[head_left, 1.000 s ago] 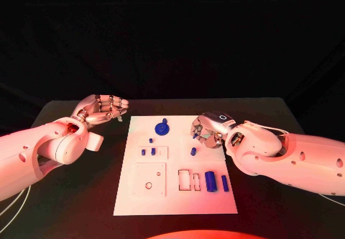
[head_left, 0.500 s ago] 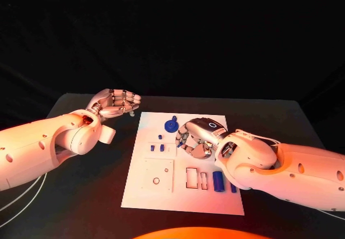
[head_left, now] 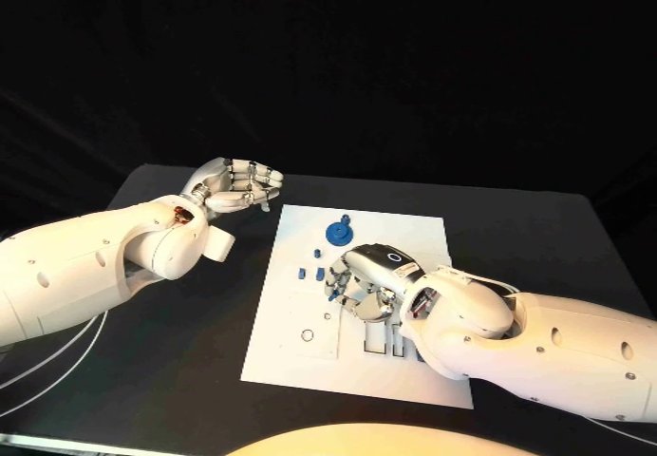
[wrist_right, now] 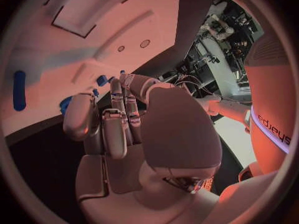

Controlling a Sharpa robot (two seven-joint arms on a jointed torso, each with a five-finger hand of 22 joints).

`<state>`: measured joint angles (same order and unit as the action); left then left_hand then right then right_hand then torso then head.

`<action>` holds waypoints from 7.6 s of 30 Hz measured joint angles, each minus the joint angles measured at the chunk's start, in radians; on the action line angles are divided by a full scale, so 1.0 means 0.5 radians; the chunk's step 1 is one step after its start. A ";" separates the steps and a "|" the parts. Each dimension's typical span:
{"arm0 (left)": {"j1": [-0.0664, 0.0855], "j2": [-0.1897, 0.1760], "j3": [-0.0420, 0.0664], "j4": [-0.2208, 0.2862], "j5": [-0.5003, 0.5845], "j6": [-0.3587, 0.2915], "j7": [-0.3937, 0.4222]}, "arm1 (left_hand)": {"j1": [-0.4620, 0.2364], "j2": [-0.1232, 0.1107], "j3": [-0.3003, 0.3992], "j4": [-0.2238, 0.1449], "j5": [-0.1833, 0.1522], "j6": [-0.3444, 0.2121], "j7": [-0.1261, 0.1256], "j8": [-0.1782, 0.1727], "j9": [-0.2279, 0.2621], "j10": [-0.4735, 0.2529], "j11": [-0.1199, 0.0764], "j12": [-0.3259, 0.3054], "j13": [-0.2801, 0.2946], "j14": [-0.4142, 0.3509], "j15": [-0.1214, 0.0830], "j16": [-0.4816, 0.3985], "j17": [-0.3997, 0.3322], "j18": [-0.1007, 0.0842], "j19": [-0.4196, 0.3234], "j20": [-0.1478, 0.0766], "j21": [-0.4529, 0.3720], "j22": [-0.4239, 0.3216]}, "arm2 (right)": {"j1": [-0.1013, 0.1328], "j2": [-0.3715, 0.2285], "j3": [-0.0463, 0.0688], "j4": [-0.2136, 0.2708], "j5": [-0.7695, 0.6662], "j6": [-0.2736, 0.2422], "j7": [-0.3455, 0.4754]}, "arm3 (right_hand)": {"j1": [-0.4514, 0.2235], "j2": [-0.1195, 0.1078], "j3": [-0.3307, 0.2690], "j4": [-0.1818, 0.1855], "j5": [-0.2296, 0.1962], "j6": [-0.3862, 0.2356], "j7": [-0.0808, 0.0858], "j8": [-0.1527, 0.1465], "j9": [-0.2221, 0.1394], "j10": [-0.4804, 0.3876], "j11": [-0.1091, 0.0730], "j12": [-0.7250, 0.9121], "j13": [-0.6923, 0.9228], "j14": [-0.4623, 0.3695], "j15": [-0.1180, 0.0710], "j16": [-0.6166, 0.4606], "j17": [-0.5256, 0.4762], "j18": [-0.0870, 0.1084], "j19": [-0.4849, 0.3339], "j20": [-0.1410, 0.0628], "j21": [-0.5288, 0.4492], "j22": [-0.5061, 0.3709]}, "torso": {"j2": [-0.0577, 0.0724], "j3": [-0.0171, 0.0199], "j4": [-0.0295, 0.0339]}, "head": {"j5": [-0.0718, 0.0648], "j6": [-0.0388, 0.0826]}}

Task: Assemble the parts on the task board

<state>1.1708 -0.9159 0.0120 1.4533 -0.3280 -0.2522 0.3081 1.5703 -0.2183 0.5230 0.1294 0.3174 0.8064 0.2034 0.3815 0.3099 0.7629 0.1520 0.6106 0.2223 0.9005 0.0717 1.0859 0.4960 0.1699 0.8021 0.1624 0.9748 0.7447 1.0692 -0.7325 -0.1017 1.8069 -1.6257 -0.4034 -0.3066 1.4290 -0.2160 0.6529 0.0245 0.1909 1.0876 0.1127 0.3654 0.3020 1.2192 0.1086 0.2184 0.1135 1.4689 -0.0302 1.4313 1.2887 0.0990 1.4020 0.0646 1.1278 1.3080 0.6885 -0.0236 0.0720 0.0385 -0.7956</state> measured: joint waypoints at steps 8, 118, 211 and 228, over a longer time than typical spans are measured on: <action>0.004 0.012 0.000 -0.002 0.001 0.000 -0.001 | -0.019 0.003 0.000 0.000 0.000 0.000 0.000 0.000 -0.003 0.000 0.000 0.000 -0.003 0.000 0.000 -0.007 -0.002 0.000 0.000 0.000 0.000 -0.003 | -0.028 0.054 -0.015 -0.073 0.022 0.018 0.010 | 0.000 0.000 0.006 -0.006 -0.004 0.000 0.000 0.000 -0.001 0.006 -0.006 -0.006 -0.001 0.000 0.000 0.000 0.000 0.000 0.000 0.000 -0.010 0.000 | 0.002 0.0012 -0.001 | 0.038 -0.023; 0.006 0.018 0.000 -0.017 0.006 0.042 -0.024 | -0.029 0.013 0.008 -0.030 0.000 0.000 0.000 0.007 -0.016 -0.021 0.007 0.000 -0.022 -0.007 0.007 -0.014 -0.007 0.000 -0.007 0.007 -0.008 -0.009 | -0.056 0.127 -0.051 -0.117 -0.031 0.202 -0.072 | -0.181 -0.056 -0.045 -0.005 0.041 -0.334 0.062 -0.223 -0.052 -0.104 -0.057 -0.212 -0.042 -0.005 0.046 0.000 -0.032 0.001 -0.051 0.051 -0.181 -0.001 | 0.001 0.0036 -0.003 | 0.022 -0.040; 0.005 0.020 -0.001 -0.028 0.007 0.091 -0.038 | -0.055 0.024 0.008 -0.030 0.000 0.000 0.000 0.007 -0.025 -0.021 0.007 -0.007 -0.029 -0.007 0.007 -0.014 -0.009 0.000 -0.007 0.007 -0.016 -0.014 | 0.121 -0.339 -0.006 -0.066 -0.055 0.361 -0.076 | 0.284 0.064 -0.725 0.526 -0.087 -0.127 0.046 -0.409 -0.059 -0.340 -0.040 0.026 -0.097 -0.005 0.081 -0.112 -0.213 0.065 -0.052 0.074 -0.599 -0.137 | 0.003 0.0050 -0.002 | -0.079 0.009; 0.005 0.019 -0.001 -0.030 0.007 0.093 -0.040 | -0.055 0.024 0.008 -0.041 0.000 0.000 0.000 0.007 -0.027 -0.021 0.007 -0.007 -0.031 -0.007 0.007 -0.014 -0.009 0.000 -0.007 0.007 -0.016 -0.014 | 0.121 -0.341 -0.006 -0.060 -0.066 0.292 -0.098 | 0.232 0.096 -0.325 0.387 -0.278 0.051 0.000 -0.251 0.110 -0.077 0.054 0.016 -0.089 -0.004 -0.004 -0.069 -0.127 0.033 0.018 0.017 -0.426 -0.015 | 0.003 0.0050 -0.002 | -0.081 0.005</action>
<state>1.1733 -0.9066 0.0115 1.4385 -0.3248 -0.2056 0.2880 1.5426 -0.2064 0.5273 0.1088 0.3174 0.8063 0.2034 0.3850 0.2963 0.7525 0.1553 0.6070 0.2066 0.8969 0.0753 1.0791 0.4916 0.1698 0.7987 0.1658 0.9670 0.7379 1.1295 -0.9028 -0.1049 1.7767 -1.6589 -0.2572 -0.3554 1.5450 -0.1681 0.4903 0.2181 0.0517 1.1133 0.1126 0.2397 0.3567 1.1807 0.1357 0.2262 0.0690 1.4671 -0.0321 1.3969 1.2250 0.1155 1.4111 0.0734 0.9150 1.3003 0.6898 -0.0211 0.0712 -0.0019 -0.7929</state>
